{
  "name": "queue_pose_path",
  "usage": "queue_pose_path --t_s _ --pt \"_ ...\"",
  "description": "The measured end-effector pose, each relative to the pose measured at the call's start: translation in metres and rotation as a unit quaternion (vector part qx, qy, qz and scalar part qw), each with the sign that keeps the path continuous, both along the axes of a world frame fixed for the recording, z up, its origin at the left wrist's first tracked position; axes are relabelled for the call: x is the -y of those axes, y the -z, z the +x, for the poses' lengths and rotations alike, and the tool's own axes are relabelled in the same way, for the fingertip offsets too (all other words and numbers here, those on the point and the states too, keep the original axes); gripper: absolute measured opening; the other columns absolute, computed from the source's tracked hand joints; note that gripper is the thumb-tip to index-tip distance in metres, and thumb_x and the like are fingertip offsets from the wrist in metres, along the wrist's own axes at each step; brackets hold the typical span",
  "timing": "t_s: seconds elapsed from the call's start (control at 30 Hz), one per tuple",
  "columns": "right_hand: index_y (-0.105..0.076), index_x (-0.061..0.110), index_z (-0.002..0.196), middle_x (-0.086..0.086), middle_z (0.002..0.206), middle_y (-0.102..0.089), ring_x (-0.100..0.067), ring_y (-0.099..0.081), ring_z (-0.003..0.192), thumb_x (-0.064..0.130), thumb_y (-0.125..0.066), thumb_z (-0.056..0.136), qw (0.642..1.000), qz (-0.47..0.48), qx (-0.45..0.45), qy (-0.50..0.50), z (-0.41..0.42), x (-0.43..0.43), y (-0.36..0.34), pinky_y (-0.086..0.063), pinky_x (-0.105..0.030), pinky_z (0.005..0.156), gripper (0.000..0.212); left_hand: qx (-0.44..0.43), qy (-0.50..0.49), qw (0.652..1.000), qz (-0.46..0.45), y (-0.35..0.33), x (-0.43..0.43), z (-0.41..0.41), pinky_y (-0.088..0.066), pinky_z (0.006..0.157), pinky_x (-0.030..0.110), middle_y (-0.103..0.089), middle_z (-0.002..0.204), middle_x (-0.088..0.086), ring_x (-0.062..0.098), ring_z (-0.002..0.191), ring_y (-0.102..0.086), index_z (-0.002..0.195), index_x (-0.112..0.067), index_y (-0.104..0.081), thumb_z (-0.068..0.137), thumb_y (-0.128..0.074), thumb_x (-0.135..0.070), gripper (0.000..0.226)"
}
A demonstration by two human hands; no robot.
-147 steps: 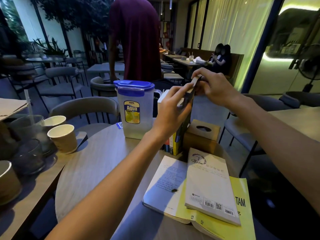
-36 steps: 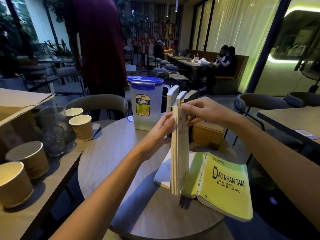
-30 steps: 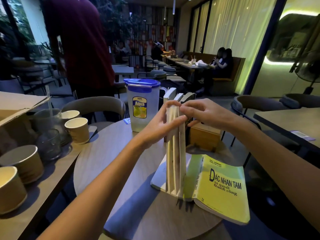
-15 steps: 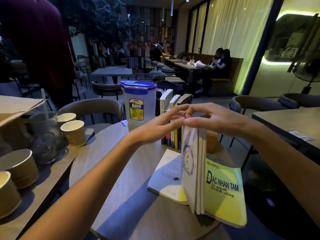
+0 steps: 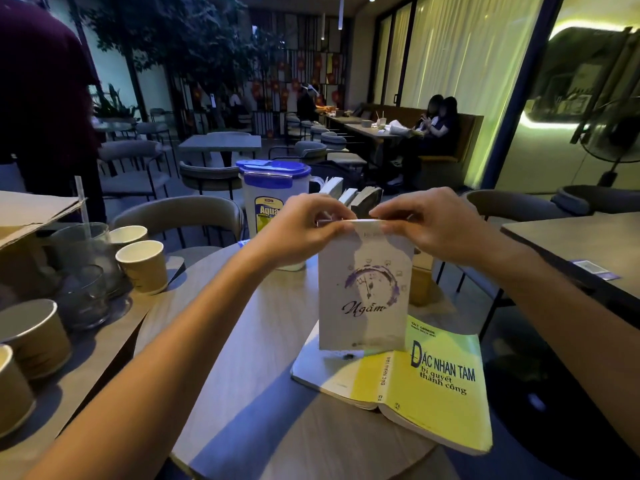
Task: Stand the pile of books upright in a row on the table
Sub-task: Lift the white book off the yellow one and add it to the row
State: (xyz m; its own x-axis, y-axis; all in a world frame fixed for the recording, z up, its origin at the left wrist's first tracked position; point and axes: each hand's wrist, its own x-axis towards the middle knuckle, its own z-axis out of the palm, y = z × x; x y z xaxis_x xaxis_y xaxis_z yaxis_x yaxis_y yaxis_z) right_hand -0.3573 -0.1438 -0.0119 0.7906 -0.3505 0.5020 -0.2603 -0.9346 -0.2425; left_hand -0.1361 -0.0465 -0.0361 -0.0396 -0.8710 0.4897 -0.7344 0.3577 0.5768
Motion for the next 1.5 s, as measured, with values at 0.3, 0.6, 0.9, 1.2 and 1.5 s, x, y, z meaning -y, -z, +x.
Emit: queue_pose_path --t_s 0.3,0.6,0.9,1.2,1.5 --pt "-0.069 0.018 0.119 0.01 0.106 -0.064 -0.005 -0.061 0.1 0.002 -0.068 0.09 0.994 -0.039 -0.099 -0.001 0.013 0.015 -0.002 -0.055 -0.022 0.087 0.032 -0.008 -0.021 1.0 -0.014 0.018 -0.012 -0.001 -0.057 0.06 0.028 -0.07 0.089 -0.005 0.01 0.078 -0.066 0.107 -0.016 -0.071 0.096 -0.063 -0.032 0.021" --pt "-0.068 0.004 0.117 -0.006 0.11 -0.067 -0.014 -0.058 0.102 -0.003 -0.063 0.092 0.99 -0.141 0.023 0.021 0.016 0.04 -0.08 -0.051 -0.026 0.088 0.027 0.073 -0.072 0.964 -0.243 -0.055 0.016 -0.018 -0.057 0.071 0.02 -0.066 0.091 -0.001 0.012 0.08 -0.067 0.1 -0.007 -0.069 0.095 -0.065 -0.024 0.018" --pt "-0.073 0.0 0.104 -0.017 0.104 -0.072 -0.032 -0.067 0.096 -0.016 -0.065 0.083 0.984 -0.171 0.037 0.041 0.023 0.078 -0.07 -0.058 -0.05 0.081 0.028 0.106 -0.114 0.942 -0.297 -0.031 0.071 -0.034 -0.056 0.064 0.024 -0.055 0.086 -0.003 0.013 0.071 -0.058 0.086 -0.016 -0.048 0.096 -0.059 -0.016 0.014" --pt "-0.076 0.002 0.102 -0.015 0.102 -0.074 -0.029 -0.069 0.095 -0.017 -0.068 0.079 0.991 -0.111 0.025 0.077 0.029 0.112 -0.038 -0.058 -0.045 0.083 0.03 0.156 -0.172 0.939 -0.254 -0.003 0.106 -0.043 -0.057 0.057 0.043 -0.062 0.091 0.008 0.026 0.067 -0.064 0.096 -0.005 -0.057 0.1 -0.052 -0.023 0.019" --pt "-0.074 0.012 0.107 -0.009 0.102 -0.072 -0.021 -0.067 0.093 -0.013 -0.065 0.084 0.992 -0.069 -0.004 0.109 0.042 0.136 -0.015 -0.056 -0.033 0.081 0.035 0.248 -0.252 0.894 -0.274 0.013 0.132 -0.036 -0.043 0.075 0.039 -0.065 0.08 0.004 0.023 0.074 -0.059 0.086 -0.013 -0.06 0.094 -0.056 -0.03 0.019"
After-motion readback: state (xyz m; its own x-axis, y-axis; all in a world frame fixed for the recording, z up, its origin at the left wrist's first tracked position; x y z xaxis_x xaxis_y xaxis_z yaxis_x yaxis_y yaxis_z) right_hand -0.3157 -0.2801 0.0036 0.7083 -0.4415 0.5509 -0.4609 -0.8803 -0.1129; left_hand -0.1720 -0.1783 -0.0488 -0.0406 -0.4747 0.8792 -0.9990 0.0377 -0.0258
